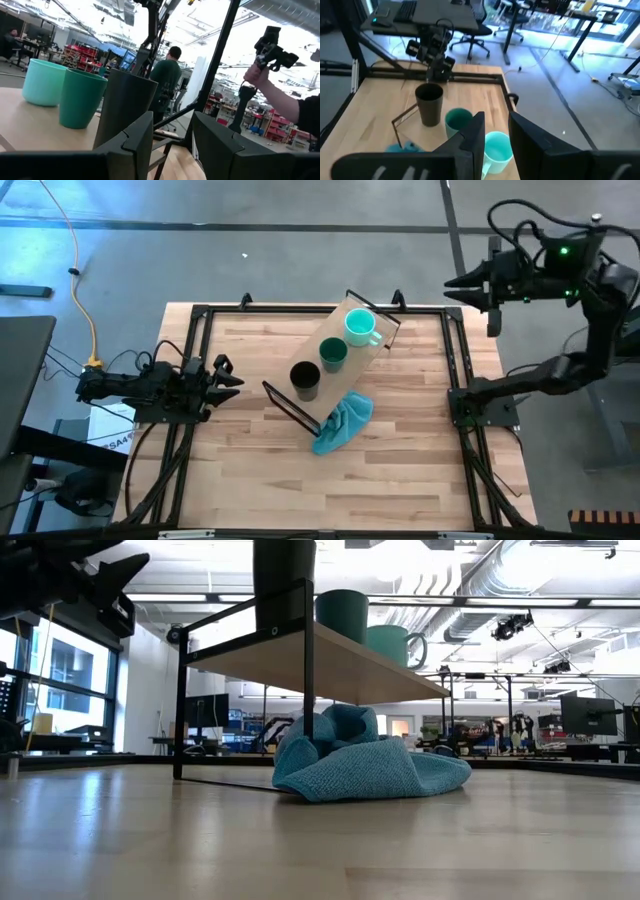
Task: Stack small to large cups/mugs on shelf
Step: Return to Home Position
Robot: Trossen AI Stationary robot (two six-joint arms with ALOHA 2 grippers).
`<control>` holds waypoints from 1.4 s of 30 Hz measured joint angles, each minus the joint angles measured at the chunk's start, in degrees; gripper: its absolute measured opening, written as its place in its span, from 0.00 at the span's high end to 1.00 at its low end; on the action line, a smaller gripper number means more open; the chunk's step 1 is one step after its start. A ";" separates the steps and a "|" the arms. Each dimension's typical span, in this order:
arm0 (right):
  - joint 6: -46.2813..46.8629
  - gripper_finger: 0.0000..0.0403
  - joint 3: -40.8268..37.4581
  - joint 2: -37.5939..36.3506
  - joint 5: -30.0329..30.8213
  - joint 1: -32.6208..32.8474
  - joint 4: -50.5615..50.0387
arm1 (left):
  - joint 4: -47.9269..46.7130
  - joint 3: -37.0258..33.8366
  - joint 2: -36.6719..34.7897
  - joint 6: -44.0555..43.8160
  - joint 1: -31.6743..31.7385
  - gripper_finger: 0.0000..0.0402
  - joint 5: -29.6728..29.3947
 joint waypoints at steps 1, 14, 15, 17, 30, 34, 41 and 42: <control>0.46 0.80 -1.84 -1.22 -0.07 0.01 1.36 | 0.10 0.00 0.00 -0.17 0.02 0.68 0.04; 8.62 0.80 -45.01 -26.16 4.48 -0.01 35.06 | 4.02 0.01 0.00 -0.38 0.01 0.68 2.15; 9.07 0.80 -48.08 -28.11 4.82 -0.01 37.93 | 4.64 0.00 -0.02 0.27 0.00 0.68 2.56; 10.60 0.80 -53.65 -31.99 6.19 0.00 43.16 | 5.20 0.00 -0.02 1.48 0.02 0.68 3.47; 22.54 0.80 -76.64 -49.79 20.77 -0.01 60.84 | 5.67 0.00 -0.02 3.35 0.00 0.68 3.43; 24.25 0.80 -82.77 -53.34 22.18 -0.01 67.21 | 6.63 0.00 -0.02 4.76 0.01 0.68 2.83; 28.64 0.80 -92.90 -56.79 22.15 -0.01 74.33 | 7.12 0.02 -0.02 5.22 0.02 0.68 1.23; 29.23 0.80 -94.15 -57.12 22.14 -0.01 75.37 | 7.15 0.00 -0.02 5.22 0.01 0.68 1.19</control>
